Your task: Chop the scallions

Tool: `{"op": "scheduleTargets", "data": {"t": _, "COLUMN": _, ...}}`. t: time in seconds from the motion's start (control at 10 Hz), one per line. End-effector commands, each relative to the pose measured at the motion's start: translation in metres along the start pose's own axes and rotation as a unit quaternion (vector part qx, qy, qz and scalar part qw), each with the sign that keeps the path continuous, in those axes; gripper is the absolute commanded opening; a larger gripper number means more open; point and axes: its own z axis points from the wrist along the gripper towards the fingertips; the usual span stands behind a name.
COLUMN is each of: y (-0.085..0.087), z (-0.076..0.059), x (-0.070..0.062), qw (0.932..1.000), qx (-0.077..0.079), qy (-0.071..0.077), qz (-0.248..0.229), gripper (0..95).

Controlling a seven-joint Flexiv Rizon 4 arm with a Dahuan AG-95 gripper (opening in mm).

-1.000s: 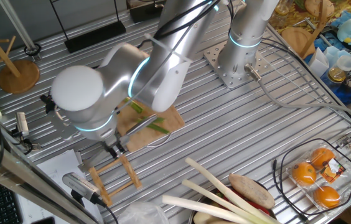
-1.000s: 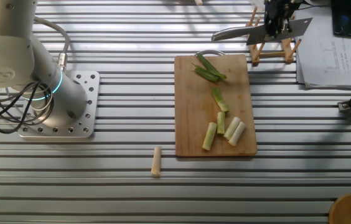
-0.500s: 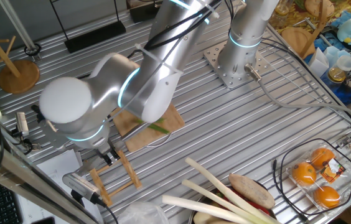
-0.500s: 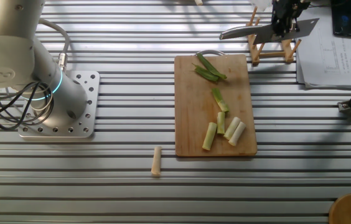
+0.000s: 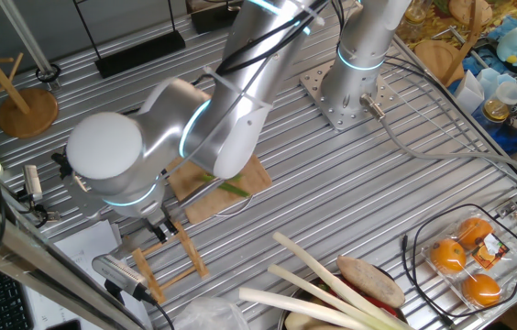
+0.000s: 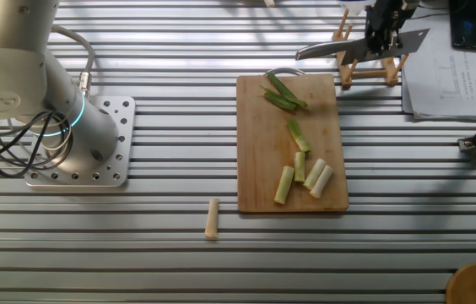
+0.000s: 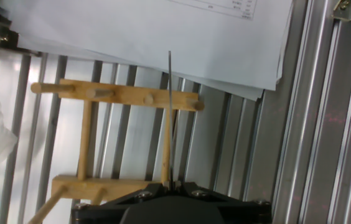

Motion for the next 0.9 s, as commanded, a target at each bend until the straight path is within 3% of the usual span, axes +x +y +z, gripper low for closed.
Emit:
{"op": "scheduleTargets", "data": {"t": 0.1, "y": -0.001, "z": 0.000, "x": 0.001, "qw": 1.0000, "qx": 0.000, "qy": -0.003, "qz": 0.000, "gripper": 0.0}}
{"op": "scheduleTargets", "data": {"t": 0.9, "y": 0.001, "z": 0.017, "x": -0.005, "qw": 1.0000, "qx": 0.002, "qy": -0.006, "qz": 0.002, "gripper": 0.0}}
